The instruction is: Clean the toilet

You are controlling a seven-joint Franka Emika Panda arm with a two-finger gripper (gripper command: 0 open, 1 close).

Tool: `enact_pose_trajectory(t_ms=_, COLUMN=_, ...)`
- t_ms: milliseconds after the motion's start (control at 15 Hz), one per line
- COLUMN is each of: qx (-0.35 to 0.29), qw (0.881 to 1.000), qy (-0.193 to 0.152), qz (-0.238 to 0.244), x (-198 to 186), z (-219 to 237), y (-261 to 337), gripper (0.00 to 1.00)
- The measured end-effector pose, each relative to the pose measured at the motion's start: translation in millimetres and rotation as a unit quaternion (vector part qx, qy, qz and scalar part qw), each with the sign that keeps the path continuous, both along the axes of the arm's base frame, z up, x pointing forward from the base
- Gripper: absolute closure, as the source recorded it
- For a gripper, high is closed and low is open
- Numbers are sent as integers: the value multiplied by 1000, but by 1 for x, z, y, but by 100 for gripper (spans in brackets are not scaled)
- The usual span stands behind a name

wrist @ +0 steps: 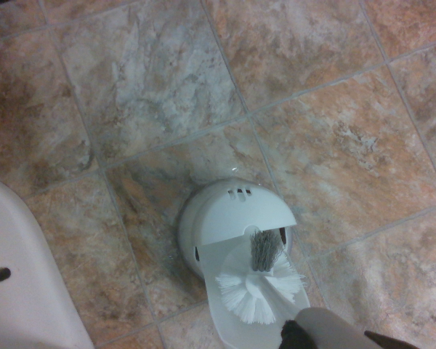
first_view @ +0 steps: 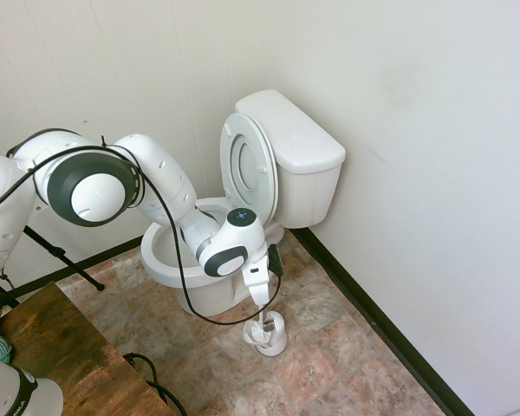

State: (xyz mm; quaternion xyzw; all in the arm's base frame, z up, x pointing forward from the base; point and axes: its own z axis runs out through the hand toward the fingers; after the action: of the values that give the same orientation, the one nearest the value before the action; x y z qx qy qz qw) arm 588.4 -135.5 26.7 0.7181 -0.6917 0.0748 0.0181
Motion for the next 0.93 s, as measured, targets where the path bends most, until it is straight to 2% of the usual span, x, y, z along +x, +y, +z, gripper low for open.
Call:
enact_pose_trajectory(t_ms=400, qx=-2, qw=1000, qy=13, qz=-3, x=30, z=-29, y=-17, gripper=100)
enact_pose_trajectory(t_ms=933, qx=1, qw=1000, qy=28, qz=-9, x=65, z=-35, y=-26, gripper=100)
